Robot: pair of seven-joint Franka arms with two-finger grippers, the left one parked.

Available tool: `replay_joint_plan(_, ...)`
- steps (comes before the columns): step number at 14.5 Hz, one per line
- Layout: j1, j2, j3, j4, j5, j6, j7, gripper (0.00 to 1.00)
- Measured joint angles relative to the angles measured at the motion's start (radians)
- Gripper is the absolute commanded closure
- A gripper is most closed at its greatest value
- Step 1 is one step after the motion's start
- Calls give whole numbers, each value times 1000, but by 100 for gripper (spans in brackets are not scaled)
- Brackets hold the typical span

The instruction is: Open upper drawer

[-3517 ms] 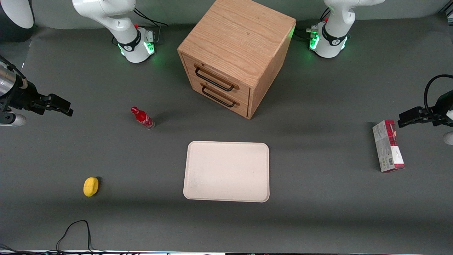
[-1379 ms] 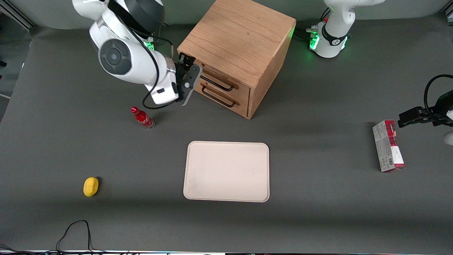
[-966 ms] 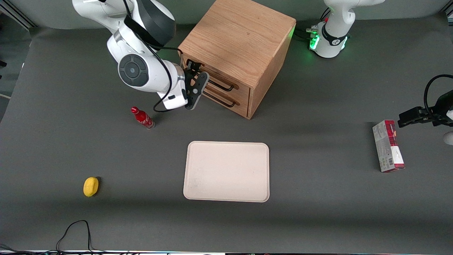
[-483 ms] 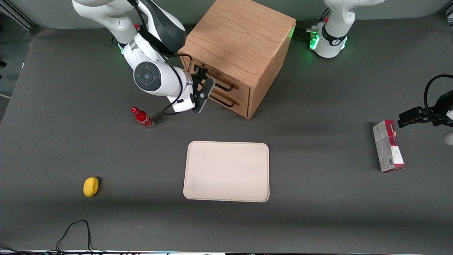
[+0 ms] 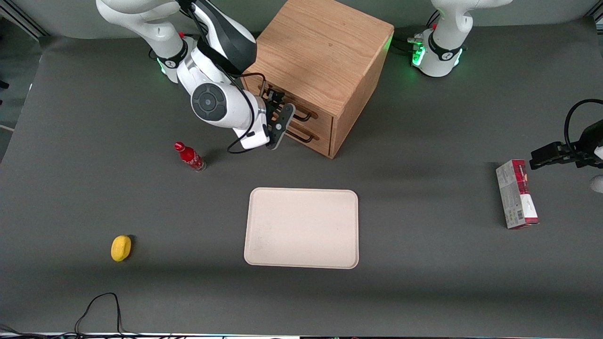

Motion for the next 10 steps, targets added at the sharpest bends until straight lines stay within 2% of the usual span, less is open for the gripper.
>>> replay_joint_plan(5,0,17,1,5,-41,19,0,0)
replay_joint_plan(10,-29,51,-18,86,-204,37,0,0)
